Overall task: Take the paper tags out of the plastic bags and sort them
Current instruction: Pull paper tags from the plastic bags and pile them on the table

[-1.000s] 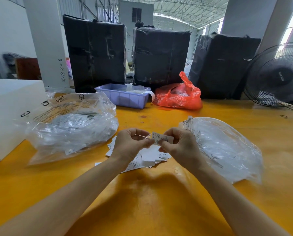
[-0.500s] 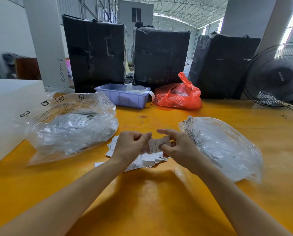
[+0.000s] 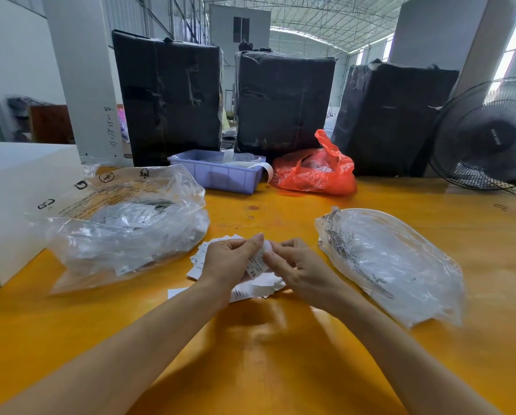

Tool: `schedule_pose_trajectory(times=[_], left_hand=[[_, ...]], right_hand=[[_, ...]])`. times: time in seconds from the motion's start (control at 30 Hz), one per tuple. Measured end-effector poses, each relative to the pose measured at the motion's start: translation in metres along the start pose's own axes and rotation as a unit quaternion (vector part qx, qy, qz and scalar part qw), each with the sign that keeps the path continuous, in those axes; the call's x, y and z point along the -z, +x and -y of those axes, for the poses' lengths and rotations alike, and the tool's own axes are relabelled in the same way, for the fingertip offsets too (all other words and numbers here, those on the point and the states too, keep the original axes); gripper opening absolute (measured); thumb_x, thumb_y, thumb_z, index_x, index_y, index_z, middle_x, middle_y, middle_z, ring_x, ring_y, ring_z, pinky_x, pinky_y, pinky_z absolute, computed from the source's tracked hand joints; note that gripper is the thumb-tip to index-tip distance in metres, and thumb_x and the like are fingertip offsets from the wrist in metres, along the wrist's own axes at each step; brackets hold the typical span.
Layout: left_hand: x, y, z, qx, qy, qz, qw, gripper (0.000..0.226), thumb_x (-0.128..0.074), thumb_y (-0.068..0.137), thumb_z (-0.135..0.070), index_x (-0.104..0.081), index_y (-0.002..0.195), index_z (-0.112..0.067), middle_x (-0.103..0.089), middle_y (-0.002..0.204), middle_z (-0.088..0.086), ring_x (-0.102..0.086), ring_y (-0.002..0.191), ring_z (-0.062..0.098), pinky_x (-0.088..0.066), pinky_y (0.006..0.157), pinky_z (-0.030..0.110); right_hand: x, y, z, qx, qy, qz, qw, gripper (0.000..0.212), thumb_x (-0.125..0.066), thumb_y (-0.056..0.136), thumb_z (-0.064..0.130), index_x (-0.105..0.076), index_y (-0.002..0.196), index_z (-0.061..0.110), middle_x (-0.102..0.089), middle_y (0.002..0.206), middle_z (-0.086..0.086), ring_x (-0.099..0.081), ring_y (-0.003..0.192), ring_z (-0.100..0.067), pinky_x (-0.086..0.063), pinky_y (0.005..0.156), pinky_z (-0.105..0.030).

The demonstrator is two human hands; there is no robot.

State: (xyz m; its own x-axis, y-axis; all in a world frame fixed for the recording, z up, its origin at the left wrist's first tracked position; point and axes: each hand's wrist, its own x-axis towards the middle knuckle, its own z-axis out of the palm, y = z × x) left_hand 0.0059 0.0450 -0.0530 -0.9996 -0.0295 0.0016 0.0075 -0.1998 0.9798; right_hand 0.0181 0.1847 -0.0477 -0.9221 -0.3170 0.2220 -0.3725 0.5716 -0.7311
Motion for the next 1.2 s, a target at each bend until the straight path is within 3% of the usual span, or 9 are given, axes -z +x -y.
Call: schedule_pose_trajectory(times=[0.17,0.33,0.47,0.53,0.67,0.87,0.97,1.07,1.2], left_hand=[[-0.003,0.000,0.002,-0.011,-0.002,-0.038,0.999,0.030,-0.069,0.079,-0.032,-0.073,0.091,-0.005,-0.068,0.086,0.012,-0.063,0.074,0.020,-0.051,0.064,0.028],[-0.003,-0.004,-0.002,0.066,-0.015,0.052,0.996,0.050,-0.069,0.065,-0.044,-0.071,0.101,-0.009,-0.072,0.094,0.015,-0.070,0.086,0.030,-0.054,0.061,0.029],[0.001,0.000,-0.010,0.109,-0.002,0.068,0.992,0.046,-0.066,0.076,-0.044,-0.065,0.096,-0.004,-0.072,0.072,0.014,-0.072,0.071,0.026,-0.057,0.053,0.024],[0.006,0.002,-0.011,0.114,0.019,0.091,0.989,0.037,-0.068,0.082,-0.034,-0.065,0.094,0.001,-0.072,0.078,0.018,-0.072,0.067,0.023,-0.056,0.052,0.022],[0.011,0.004,-0.012,0.092,0.050,0.122,0.987,0.016,-0.069,0.083,-0.017,-0.071,0.086,-0.001,-0.072,0.077,0.017,-0.070,0.061,0.017,-0.053,0.050,0.018],[0.012,0.006,-0.016,0.070,0.092,0.110,0.987,0.009,-0.071,0.081,-0.015,-0.071,0.083,-0.006,-0.072,0.070,0.007,-0.065,0.053,0.009,-0.048,0.048,0.016],[0.020,0.010,-0.029,0.024,0.127,0.068,0.989,0.007,-0.069,0.082,-0.014,-0.069,0.082,-0.007,-0.072,0.068,0.003,-0.062,0.050,0.005,-0.046,0.048,0.015],[0.046,0.023,-0.054,-0.079,0.134,-0.046,0.987,0.010,-0.068,0.083,-0.011,-0.067,0.087,-0.003,-0.070,0.072,0.006,-0.061,0.049,0.004,-0.048,0.049,0.016],[0.100,0.048,-0.072,-0.196,0.262,-0.250,0.911,0.014,-0.067,0.085,-0.010,-0.067,0.096,0.000,-0.069,0.077,0.013,-0.065,0.064,0.018,-0.054,0.060,0.026]], right_hand=[[0.001,-0.003,0.003,0.015,0.045,-0.054,0.997,0.020,-0.052,0.094,0.029,-0.070,0.102,0.024,-0.057,0.096,-0.002,-0.054,0.094,-0.014,-0.047,0.079,-0.027],[0.007,-0.002,-0.002,-0.084,0.229,-0.128,0.961,0.005,-0.071,0.082,0.014,-0.071,0.078,0.016,-0.067,0.069,0.000,-0.059,0.062,-0.008,-0.045,0.055,-0.019],[0.016,0.000,-0.006,-0.140,0.338,-0.170,0.915,0.006,-0.072,0.078,0.006,-0.070,0.073,0.010,-0.064,0.058,-0.001,-0.053,0.052,-0.010,-0.044,0.050,-0.019],[0.019,0.000,-0.007,-0.142,0.366,-0.182,0.902,0.005,-0.074,0.074,0.005,-0.070,0.073,0.008,-0.065,0.055,-0.002,-0.054,0.048,-0.008,-0.046,0.047,-0.017],[0.020,0.001,-0.008,-0.139,0.377,-0.192,0.895,0.005,-0.075,0.071,0.004,-0.071,0.073,0.006,-0.064,0.052,-0.001,-0.056,0.046,-0.007,-0.048,0.048,-0.017],[0.024,0.002,-0.010,-0.124,0.383,-0.216,0.890,0.004,-0.071,0.077,0.002,-0.071,0.079,0.005,-0.068,0.057,-0.003,-0.060,0.050,-0.008,-0.049,0.049,-0.017],[0.035,0.003,-0.013,-0.080,0.314,-0.275,0.905,0.006,-0.069,0.080,0.000,-0.070,0.081,0.006,-0.071,0.064,-0.004,-0.062,0.054,-0.009,-0.052,0.054,-0.019],[0.060,0.000,-0.027,-0.031,0.047,-0.402,0.914,0.007,-0.066,0.083,0.002,-0.072,0.087,0.001,-0.072,0.077,-0.009,-0.067,0.069,-0.021,-0.057,0.069,-0.033],[0.093,-0.008,-0.063,-0.097,-0.204,-0.405,0.886,0.021,-0.056,0.085,-0.005,-0.070,0.100,-0.003,-0.071,0.097,-0.020,-0.065,0.093,-0.036,-0.050,0.083,-0.039]])
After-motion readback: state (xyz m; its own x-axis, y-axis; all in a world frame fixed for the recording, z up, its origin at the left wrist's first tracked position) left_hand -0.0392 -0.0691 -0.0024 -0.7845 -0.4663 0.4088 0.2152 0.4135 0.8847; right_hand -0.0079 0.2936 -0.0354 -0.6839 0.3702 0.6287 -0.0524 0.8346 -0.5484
